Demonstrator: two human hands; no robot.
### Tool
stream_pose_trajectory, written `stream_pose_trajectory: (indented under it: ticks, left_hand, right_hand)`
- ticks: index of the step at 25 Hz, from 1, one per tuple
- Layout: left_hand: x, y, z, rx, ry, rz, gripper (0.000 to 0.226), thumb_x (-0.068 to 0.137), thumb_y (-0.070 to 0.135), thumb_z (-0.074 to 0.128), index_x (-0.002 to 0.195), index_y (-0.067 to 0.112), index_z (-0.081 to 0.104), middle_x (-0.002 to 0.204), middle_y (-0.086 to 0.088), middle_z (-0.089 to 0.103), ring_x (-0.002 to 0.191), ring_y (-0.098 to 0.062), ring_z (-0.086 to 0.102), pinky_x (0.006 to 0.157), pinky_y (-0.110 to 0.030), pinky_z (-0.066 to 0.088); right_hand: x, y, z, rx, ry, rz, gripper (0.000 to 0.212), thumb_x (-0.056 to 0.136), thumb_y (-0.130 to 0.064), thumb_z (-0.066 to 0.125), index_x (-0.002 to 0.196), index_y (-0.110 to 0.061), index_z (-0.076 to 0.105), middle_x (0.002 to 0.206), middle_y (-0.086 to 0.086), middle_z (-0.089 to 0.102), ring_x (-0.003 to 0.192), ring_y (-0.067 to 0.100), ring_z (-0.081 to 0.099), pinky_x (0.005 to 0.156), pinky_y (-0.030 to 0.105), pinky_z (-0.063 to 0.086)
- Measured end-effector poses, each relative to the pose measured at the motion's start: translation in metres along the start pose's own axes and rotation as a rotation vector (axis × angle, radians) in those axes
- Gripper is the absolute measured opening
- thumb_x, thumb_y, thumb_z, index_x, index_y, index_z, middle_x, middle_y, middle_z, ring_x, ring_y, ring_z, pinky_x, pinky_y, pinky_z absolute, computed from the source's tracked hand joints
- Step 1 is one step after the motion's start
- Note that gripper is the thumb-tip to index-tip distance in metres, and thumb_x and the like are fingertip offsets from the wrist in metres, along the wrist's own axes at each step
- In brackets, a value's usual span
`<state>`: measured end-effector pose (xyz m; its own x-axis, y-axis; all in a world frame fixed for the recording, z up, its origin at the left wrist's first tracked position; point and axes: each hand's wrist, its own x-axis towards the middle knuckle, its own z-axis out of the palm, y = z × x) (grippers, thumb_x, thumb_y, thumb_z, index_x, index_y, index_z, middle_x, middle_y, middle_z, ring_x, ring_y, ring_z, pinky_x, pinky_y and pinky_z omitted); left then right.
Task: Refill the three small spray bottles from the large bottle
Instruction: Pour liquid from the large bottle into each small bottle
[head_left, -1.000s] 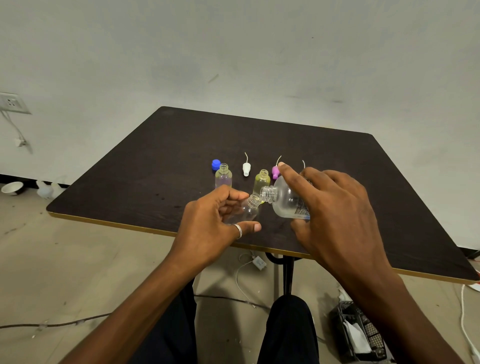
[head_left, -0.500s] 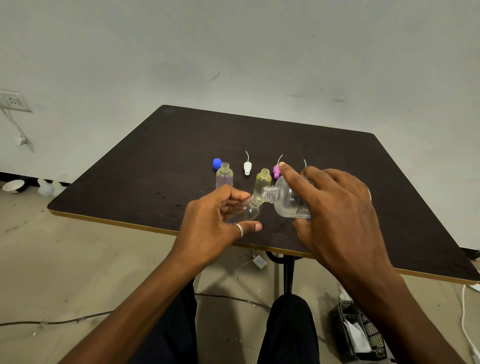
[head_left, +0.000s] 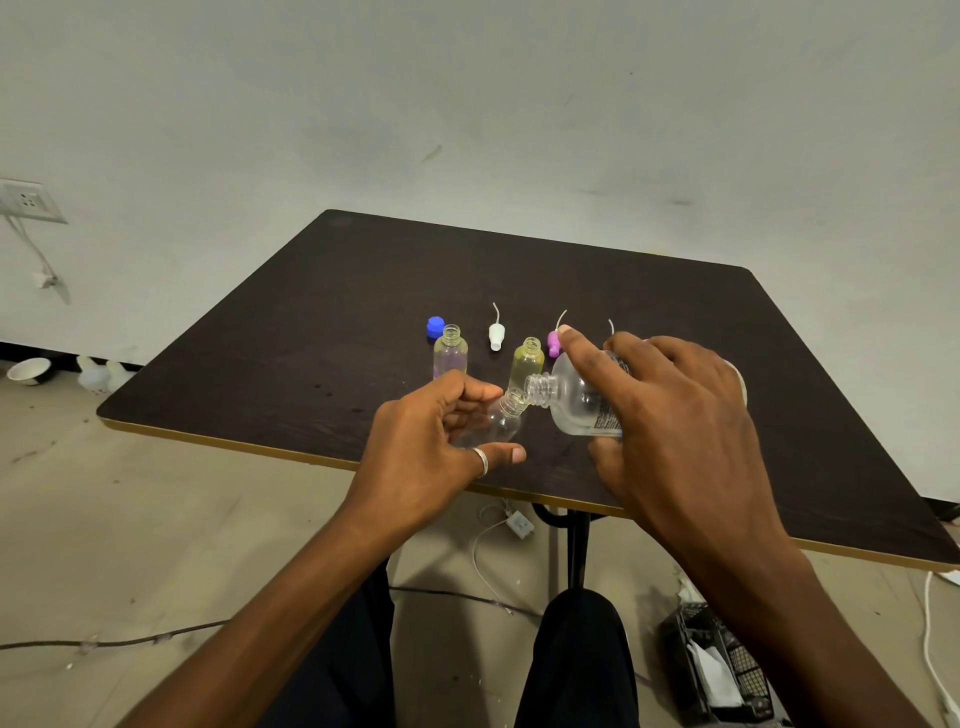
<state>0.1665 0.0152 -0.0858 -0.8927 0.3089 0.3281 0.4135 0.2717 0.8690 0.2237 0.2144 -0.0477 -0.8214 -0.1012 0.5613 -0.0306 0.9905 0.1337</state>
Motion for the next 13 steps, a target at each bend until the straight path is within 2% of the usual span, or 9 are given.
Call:
stream_pose_trajectory:
  ticks: [13]
  left_hand:
    - [-0.0004,-0.0004,0.0009,-0.006,0.003,-0.005,0.051,0.061,0.025,0.091,0.107,0.024,0.069,0.097,0.022,0.069,0.092,0.01,0.067,0.079,-0.007,0.051]
  right_hand:
    - [-0.0004,-0.0003,0.0,0.0,0.012,-0.007,0.09,0.058,-0.017,0.088,0.14,-0.022,0.049,0.119,0.014,0.065,0.109,0.04,0.059,0.092,0.058,0.047]
